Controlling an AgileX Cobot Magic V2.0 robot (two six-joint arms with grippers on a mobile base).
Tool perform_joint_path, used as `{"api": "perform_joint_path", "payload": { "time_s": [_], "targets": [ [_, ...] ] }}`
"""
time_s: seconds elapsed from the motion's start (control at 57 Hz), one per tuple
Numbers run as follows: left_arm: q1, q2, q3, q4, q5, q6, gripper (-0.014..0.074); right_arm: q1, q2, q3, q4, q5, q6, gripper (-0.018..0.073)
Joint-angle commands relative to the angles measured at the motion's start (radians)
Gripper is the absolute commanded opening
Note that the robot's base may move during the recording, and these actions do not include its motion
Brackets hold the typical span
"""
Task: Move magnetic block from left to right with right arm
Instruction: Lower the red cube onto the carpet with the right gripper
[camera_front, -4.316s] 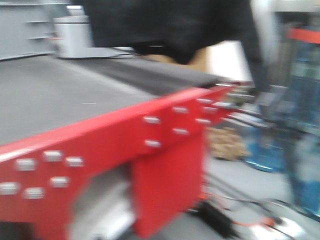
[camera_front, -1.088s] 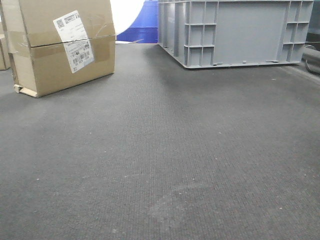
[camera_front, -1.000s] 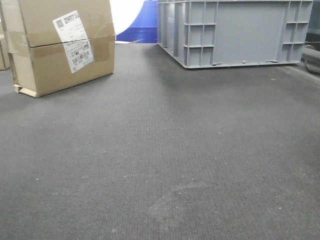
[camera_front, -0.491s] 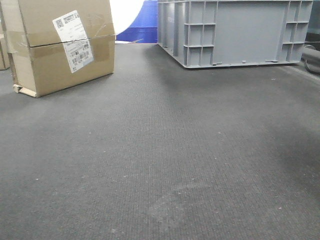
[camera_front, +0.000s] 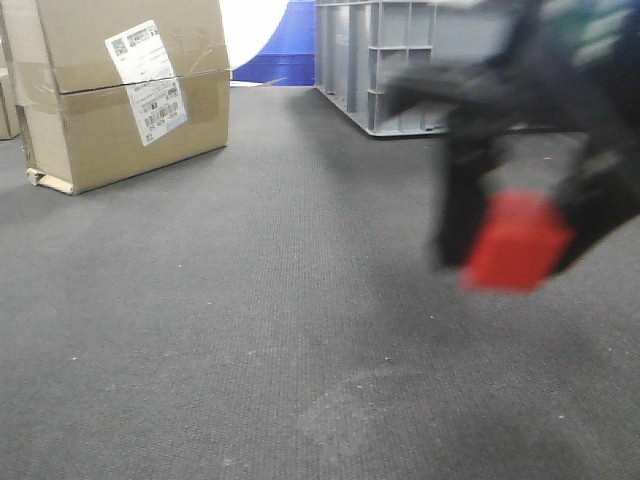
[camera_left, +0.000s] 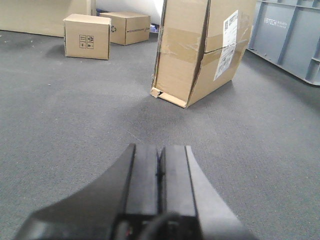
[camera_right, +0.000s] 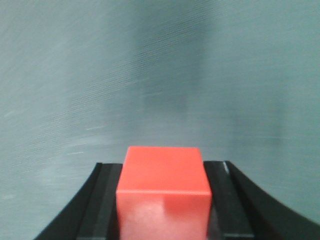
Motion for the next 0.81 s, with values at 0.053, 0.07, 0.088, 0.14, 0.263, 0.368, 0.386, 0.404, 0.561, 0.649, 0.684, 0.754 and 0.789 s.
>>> {"api": "perform_joint_path", "payload": {
  "time_s": [0.053,0.07,0.088,0.14,0.263,0.368,0.386,0.404,0.561,0.649,0.684,0.754,0.789],
  "targets": [
    [0.000,-0.005,0.010,-0.003,-0.085,-0.008,-0.0126,0.067,0.082,-0.106,-0.002,0.020,0.070,0.0338],
    [0.000,-0.005,0.010,-0.003,-0.085,-0.008,-0.0126,0.076,0.097,-0.113,0.000,0.029,0.080,0.0338],
    [0.000,-0.005,0.010,-0.003,-0.085,-0.008,-0.0126,0.082,0.106,-0.125,0.000,0.034,0.085,0.0338],
    [0.000,-0.005,0.010,-0.003,-0.085,-0.008,-0.0126,0.102,0.142,-0.147,0.000,0.051,0.093,0.0338],
    [0.000,-0.005,0.010,-0.003,-0.085,-0.008,-0.0126,0.128,0.202,-0.188,0.000,0.065,0.113,0.0339],
    [0.000,-0.005,0.010,-0.003,-0.085,-0.008,-0.0126,0.146,0.245,-0.211,0.002,0.065,0.119,0.0339],
    [0.000,-0.005,0.010,-0.003,-0.085,-0.008,-0.0126,0.150,0.252,-0.214,0.002,0.065,0.120,0.0339],
    [0.000,-0.005,0.010,-0.003,-0.085,-0.008,-0.0126,0.151,0.256,-0.216,0.003,0.065,0.120,0.0339],
    [0.000,-0.005,0.010,-0.003,-0.085,-0.008,-0.0126,0.160,0.282,-0.228,0.020,0.062,0.153,0.0342],
    [0.000,-0.005,0.010,-0.003,-0.085,-0.008,-0.0126,0.160,0.282,-0.228,0.020,0.062,0.164,0.0364],
    [0.000,-0.005,0.010,-0.003,-0.085,-0.008,-0.0126,0.160,0.281,-0.228,0.020,0.062,0.164,0.0397],
    [0.000,-0.005,0.010,-0.003,-0.085,-0.008,-0.0126,0.160,0.281,-0.228,0.020,0.062,0.164,0.0477],
    [0.000,-0.005,0.010,-0.003,-0.085,-0.008,-0.0126,0.160,0.281,-0.228,0.020,0.062,0.164,0.0515]
  ]
}}
